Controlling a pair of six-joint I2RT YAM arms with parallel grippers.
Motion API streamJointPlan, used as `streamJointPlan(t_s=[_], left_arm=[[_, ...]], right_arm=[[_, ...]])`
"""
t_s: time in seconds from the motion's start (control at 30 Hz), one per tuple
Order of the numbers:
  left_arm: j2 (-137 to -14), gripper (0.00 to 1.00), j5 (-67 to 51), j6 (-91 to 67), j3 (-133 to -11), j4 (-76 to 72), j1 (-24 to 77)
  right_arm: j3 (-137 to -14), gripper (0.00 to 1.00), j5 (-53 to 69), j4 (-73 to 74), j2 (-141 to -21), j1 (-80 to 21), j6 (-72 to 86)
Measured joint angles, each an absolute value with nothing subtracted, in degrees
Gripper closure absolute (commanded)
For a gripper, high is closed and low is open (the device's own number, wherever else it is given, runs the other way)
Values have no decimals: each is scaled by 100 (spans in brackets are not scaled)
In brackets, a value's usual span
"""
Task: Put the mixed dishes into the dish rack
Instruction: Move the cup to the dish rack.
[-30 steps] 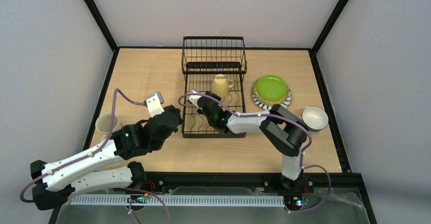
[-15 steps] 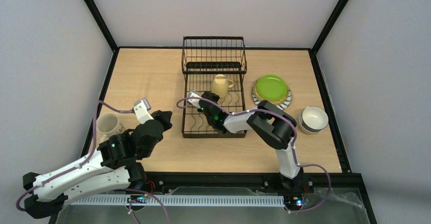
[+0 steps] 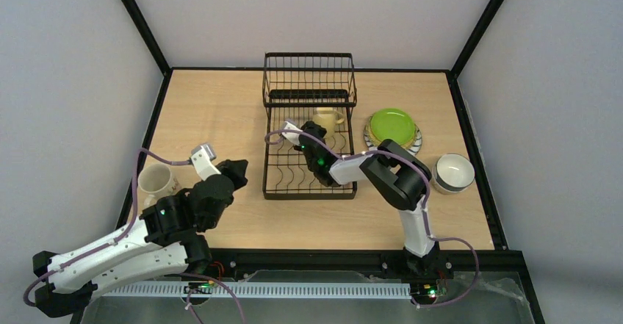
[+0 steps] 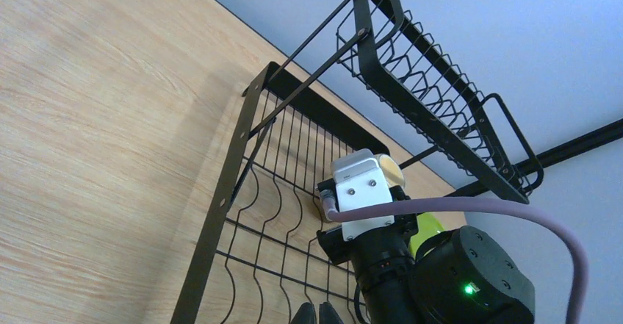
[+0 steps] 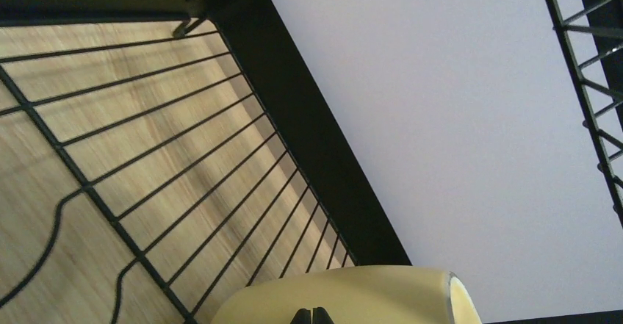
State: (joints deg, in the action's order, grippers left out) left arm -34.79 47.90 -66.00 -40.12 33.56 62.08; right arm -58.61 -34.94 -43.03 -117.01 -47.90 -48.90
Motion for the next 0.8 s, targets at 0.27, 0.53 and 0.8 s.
streamJointPlan(t_s=[0.27, 0.53, 0.8], left_arm=[[-3487, 98, 4851, -6595, -4012, 3253, 6208], [-3485, 98, 4919, -6554, -4012, 3240, 6208], [-3485, 98, 4978, -6484, -4012, 3155, 6208]], right_arm=[[-5861, 100, -3367, -4543, -11843, -4523, -5004], [-6047, 100, -3208, -4740, -12169, -4403, -5111], [-6208, 100, -3151, -4825, -12261, -4329, -5166]])
